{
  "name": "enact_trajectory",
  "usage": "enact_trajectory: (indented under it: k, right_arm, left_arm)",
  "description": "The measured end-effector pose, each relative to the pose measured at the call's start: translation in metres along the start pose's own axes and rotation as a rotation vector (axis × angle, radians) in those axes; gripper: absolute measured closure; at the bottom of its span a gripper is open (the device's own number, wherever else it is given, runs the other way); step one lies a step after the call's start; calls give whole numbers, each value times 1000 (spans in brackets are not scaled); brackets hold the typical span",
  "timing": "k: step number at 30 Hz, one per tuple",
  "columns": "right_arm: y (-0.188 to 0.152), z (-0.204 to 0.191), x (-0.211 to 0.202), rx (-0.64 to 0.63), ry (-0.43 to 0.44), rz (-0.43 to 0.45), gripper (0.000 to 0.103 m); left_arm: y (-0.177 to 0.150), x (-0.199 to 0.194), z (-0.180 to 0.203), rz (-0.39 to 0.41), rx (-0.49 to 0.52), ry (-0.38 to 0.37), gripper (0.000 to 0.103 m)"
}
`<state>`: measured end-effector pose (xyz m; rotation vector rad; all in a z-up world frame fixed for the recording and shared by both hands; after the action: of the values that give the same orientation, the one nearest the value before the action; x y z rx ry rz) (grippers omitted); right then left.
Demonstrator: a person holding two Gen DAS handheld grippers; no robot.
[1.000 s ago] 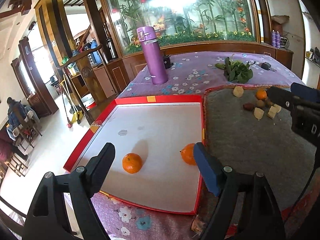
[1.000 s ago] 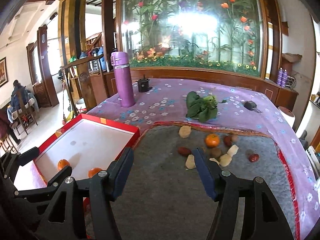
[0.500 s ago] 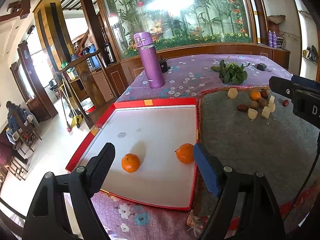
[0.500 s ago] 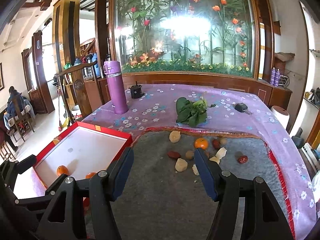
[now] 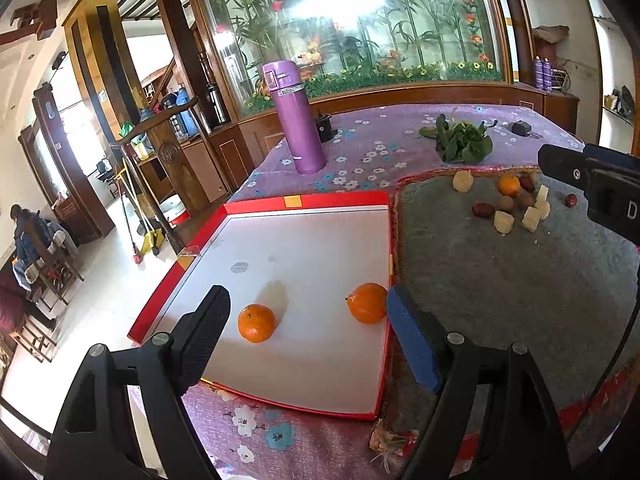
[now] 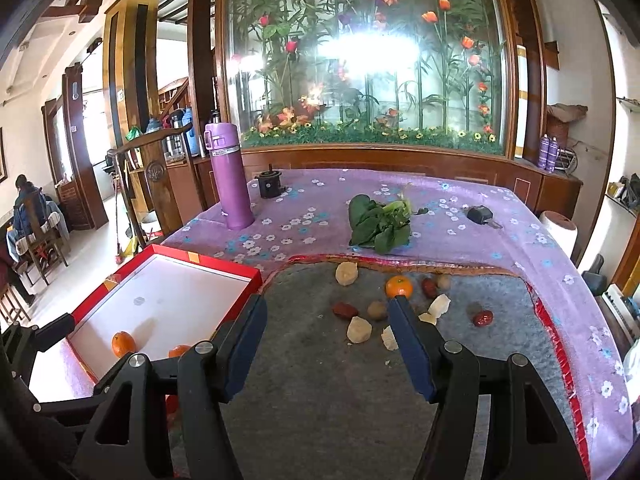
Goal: Organize fruits
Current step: 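Withdraw both grippers from the tray back over the felt, then grasp a pale cube with the left gripper while the right gripper grasps another cube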
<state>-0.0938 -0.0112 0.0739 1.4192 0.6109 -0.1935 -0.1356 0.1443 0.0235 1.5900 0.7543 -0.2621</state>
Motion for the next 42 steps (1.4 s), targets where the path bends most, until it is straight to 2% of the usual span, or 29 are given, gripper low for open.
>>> enact_trajectory:
  k: [17,20,23,25,31,37,42]
  right_arm:
    - [-4,3,5,3,-3,-7,36]
    - [-8,10,9,9,19,-24,34]
    - [-15,32,20,53,49,-68,34]
    - [-23,57,30,125,82,-107,34]
    - [-54,122,60,323,100,-218,34]
    - [-72,138,84,374,113,-292,33]
    - [-63,123,101,287,110,-322,35]
  left_arm:
    - [-3,3,9,-6,22,-15,22]
    - [0,7,16,-8,39,-34,22]
    - [2,15,29,-30,51,-82,22]
    - [4,21,40,-45,60,-113,22]
    - [11,41,83,-87,112,-190,22]
    - [17,58,118,-128,150,-232,22]
    - [23,66,131,-142,172,-256,22]
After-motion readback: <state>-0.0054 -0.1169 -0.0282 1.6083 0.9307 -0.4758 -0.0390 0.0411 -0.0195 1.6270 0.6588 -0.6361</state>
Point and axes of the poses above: each gripper's, at about its wrist camera, not at the fingertips, and x roughly the way its jaws point, z to its right, y to its top, the point moved 8 cm from there along x, roughly the way its jaws point, and after that the axes turned 5 degrees about -x, right-handed, at the moved point
